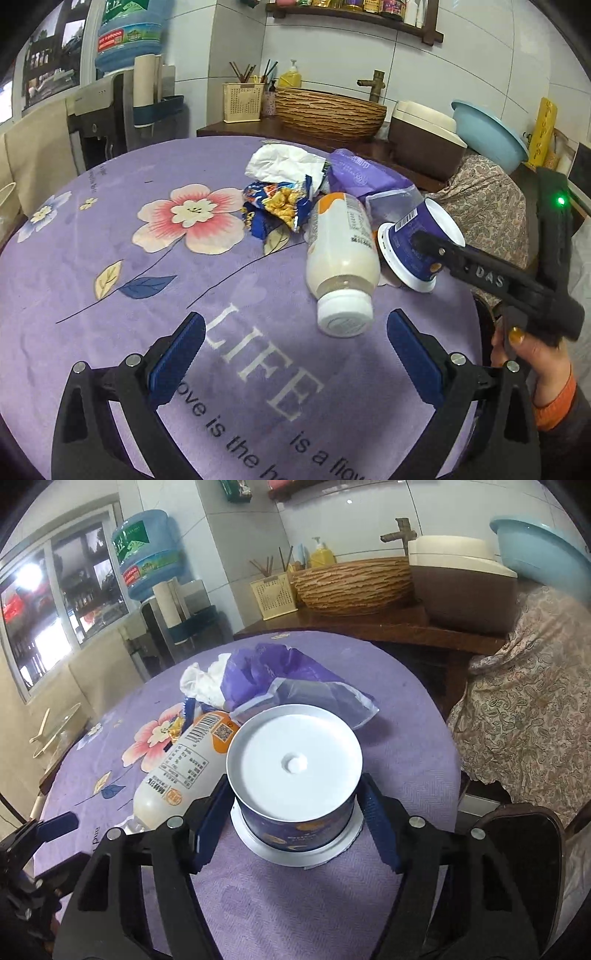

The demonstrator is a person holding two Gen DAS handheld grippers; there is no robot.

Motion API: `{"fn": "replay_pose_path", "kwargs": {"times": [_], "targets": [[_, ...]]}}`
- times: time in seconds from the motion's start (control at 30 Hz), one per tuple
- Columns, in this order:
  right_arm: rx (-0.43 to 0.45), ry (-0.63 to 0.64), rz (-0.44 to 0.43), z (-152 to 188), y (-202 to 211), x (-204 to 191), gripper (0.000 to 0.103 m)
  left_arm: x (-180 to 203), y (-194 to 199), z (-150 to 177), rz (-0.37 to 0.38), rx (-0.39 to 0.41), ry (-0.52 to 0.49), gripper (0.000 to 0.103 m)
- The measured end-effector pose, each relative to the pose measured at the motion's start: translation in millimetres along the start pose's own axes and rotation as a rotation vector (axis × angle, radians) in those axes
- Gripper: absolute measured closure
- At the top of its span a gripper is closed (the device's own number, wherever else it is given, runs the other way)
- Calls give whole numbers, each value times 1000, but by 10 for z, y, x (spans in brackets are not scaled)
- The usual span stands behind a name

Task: Collect trash
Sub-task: 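Grasp the white milk bottle with the left gripper while the right grasps the purple yogurt cup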

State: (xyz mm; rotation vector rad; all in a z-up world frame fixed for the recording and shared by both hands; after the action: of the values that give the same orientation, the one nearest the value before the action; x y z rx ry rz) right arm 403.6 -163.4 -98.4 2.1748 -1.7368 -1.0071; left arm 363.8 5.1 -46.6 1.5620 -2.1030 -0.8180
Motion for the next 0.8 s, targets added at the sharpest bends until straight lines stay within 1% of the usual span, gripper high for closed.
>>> {"fn": "replay_pose_path", "kwargs": {"times": [0.07,0.13,0.23,0.33,0.43,0.5,0.63,0.67,0.8], "targets": [[13,22,-15,22,115,-37,35,41,-60,-48,22,-7,-5,5],[37,55,-19,50,260,-70,35,85,-157,-115,26,-26,-12,5],[88,104,4,79,498,-54,35,157,-326,-236,39,-53,-13,6],[110,94,13,86,667,50,35,233,-487,-343,40,-80,-32,7],[127,87,32,112,839,174,35,303,-696,-405,33,-139,-63,15],[132,91,38,153,934,222,35,322,-828,-403,35,-186,-69,24],[138,110,44,247,1061,264,35,317,-924,-400,39,-212,-68,36],[141,109,39,267,1086,270,35,318,-929,-396,38,-215,-66,41],[142,114,18,338,1123,246,35,323,-938,-377,36,-221,-72,42]]}}
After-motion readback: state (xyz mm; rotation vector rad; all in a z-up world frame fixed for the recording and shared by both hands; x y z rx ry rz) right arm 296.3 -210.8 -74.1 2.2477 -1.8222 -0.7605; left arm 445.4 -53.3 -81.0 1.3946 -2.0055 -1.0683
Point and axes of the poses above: each gripper's, at about its wrist camera, not at the fingertips, and y roughly against the way its jaws point, x to its right, z to its underside, the point moved 7 cm from there along -y, roughly the way its jaws point, and after that the axes turned 11 degrees about -y, right-handed, at the moved point
